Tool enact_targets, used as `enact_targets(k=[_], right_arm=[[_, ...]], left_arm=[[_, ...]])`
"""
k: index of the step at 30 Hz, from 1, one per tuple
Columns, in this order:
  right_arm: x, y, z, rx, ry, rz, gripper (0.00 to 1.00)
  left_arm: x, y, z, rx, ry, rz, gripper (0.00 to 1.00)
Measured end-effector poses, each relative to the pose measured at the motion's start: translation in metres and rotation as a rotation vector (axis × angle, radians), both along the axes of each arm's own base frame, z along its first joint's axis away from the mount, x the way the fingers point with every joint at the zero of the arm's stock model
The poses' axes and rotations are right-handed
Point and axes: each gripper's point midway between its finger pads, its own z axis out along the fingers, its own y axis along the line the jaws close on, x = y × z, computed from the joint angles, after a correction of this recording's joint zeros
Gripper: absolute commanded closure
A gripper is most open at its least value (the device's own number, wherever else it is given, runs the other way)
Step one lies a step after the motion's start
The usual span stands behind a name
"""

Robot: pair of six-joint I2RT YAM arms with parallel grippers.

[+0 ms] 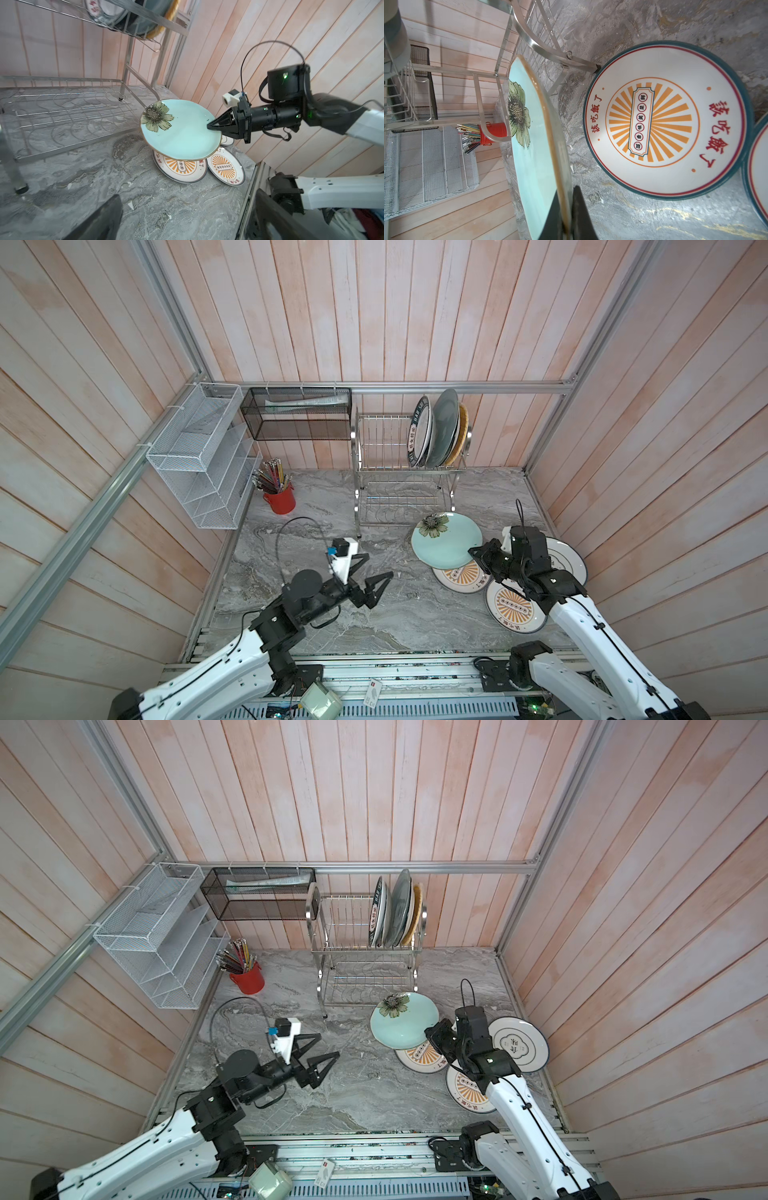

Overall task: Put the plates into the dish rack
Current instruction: 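Grip the flower plate rim with the left gripper while the right holds it, then lift the flower plate with the left gripper while the right releases and withdraws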

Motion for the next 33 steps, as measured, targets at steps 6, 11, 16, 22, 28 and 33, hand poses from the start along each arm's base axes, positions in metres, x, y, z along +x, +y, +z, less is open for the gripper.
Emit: enact_targets(k=[6, 11, 16, 22, 28, 33], right_arm=[[0.002, 0.012, 0.009, -0.026, 0.006, -0.012, 1.00], [0.003, 0.017, 0.017, -0.025, -0.009, -0.021, 1.00], [0.003, 0.020, 0.020, -0.024, -0.013, -0.028, 1.00], [-0.001, 0.023, 0.018, -0.022, 0.000, -0.025, 1.00], [-0.002, 0.023, 0.017, -0.027, 0.002, -0.030, 1.00], [-0.004, 0.025, 0.018, -0.024, 0.002, -0.025, 1.00]], left_arm=[[-0.008, -0.078, -0.019, 0.336, -0.289, -0.090, 0.00], [-0.005, -0.112, -0.046, 0.557, -0.485, -0.141, 0.01], [0.008, -0.124, -0.061, 0.691, -0.599, -0.152, 0.10], [0.021, -0.140, -0.059, 0.765, -0.693, -0.139, 0.42], [0.032, -0.155, -0.066, 0.825, -0.726, -0.130, 0.51], [0.038, -0.165, -0.072, 0.845, -0.727, -0.130, 0.58]])
